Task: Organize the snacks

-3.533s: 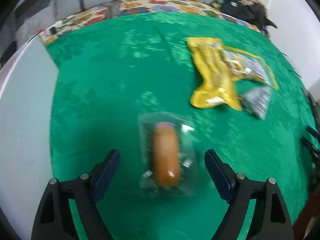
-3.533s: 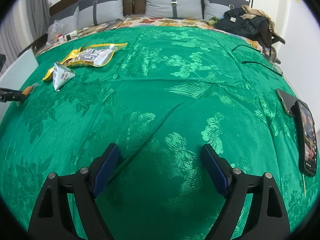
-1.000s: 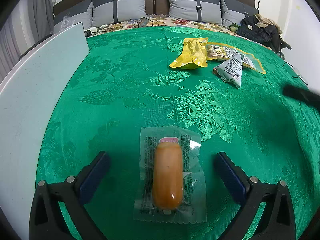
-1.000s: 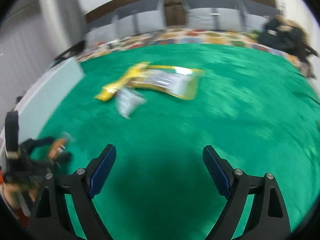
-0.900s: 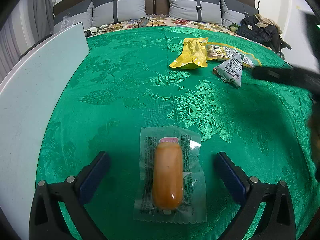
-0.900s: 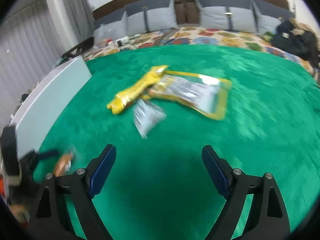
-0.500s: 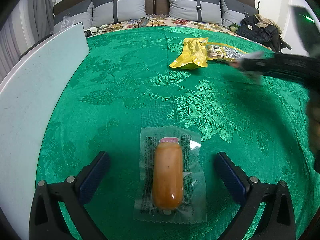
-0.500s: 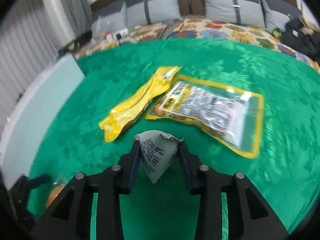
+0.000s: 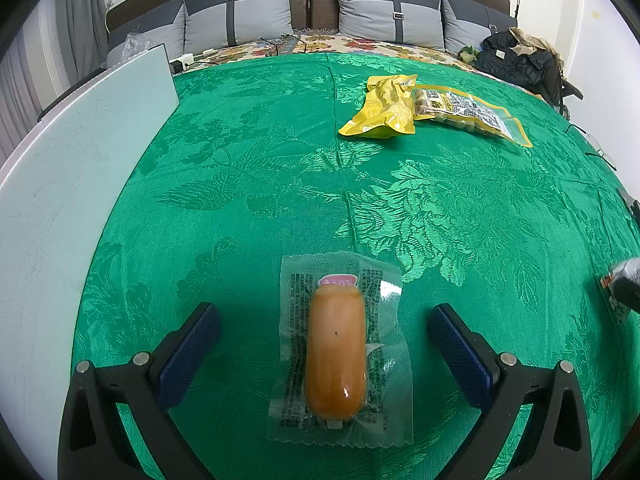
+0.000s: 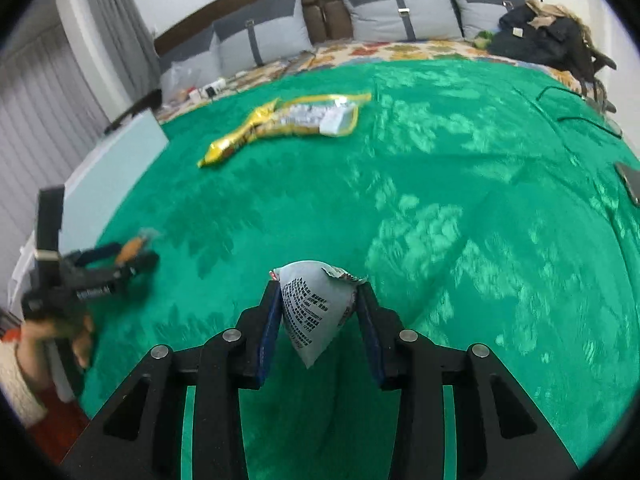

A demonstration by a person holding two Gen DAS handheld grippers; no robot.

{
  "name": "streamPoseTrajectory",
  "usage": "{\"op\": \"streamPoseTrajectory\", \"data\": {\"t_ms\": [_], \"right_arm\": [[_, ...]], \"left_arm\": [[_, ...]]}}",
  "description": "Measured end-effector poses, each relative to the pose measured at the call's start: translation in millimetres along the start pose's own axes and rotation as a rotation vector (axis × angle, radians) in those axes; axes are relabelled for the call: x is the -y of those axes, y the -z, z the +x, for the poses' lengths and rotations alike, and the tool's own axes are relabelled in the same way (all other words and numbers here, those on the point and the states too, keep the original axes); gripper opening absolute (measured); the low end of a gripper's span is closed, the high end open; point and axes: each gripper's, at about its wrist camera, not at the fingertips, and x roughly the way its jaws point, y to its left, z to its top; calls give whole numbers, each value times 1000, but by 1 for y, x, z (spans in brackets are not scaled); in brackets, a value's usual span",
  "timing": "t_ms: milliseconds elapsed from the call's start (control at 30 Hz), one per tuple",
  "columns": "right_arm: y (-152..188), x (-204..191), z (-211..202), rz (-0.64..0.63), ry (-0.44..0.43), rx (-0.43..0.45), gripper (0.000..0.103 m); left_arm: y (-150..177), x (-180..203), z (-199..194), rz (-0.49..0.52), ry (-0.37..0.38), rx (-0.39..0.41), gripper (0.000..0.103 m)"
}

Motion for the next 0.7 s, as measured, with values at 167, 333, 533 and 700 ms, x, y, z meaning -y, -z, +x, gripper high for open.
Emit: {"op": "streamPoseTrajectory", "data": {"t_ms": [167,333,533,700], "right_arm": [[-6,-8,5,-58,0,32,40],[-3,-9,11,-59,-12,22,40],[-3,-11,11,-69,-15,34,40],[-2,-15,14,-84,-21,29,40]], "left_arm": [[0,0,0,0,0,0,103],[0,0,0,0,0,0,103],[-1,0,0,-2,1,0,103],[-1,0,0,-2,1,0,103]]}}
